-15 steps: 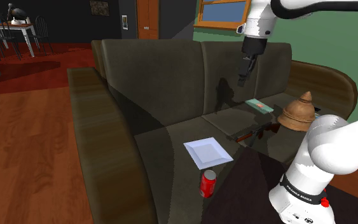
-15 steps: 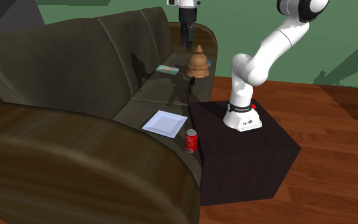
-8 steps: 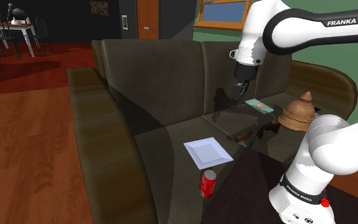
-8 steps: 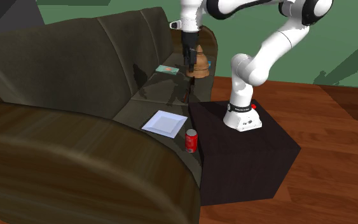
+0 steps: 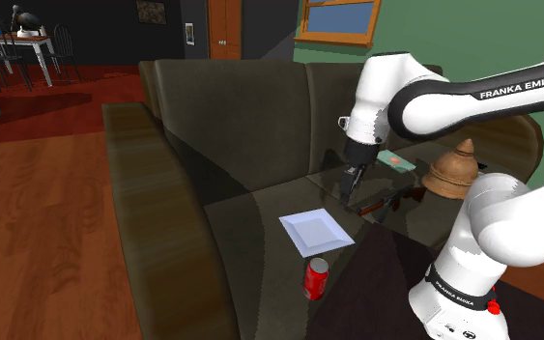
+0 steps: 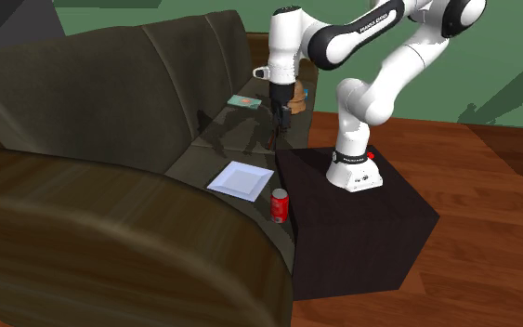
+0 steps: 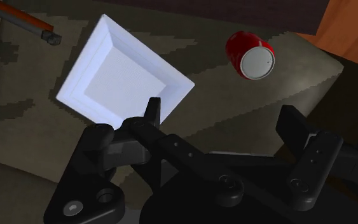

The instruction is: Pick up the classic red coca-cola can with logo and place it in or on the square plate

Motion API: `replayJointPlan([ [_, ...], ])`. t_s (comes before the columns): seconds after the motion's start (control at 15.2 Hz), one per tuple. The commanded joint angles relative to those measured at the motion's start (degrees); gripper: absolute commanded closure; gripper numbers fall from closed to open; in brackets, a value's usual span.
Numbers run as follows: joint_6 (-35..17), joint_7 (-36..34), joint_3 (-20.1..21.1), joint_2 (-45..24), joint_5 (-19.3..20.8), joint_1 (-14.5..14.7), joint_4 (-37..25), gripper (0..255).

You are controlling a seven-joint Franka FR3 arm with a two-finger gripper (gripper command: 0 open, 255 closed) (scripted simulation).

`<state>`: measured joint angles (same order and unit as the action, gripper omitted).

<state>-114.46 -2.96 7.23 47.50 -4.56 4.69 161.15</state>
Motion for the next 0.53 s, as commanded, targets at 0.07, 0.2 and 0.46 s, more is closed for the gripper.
replayJointPlan([
  [0.07,-7.28,-2.48,2.63,-2.66,-2.23,1.73,4.48,0],
  [0.2,-12.04,-4.04,4.32,-5.23,-3.64,2.87,6.65,0],
  [0.46,-22.74,-7.28,7.94,-12.76,-6.41,5.06,9.77,0],
])
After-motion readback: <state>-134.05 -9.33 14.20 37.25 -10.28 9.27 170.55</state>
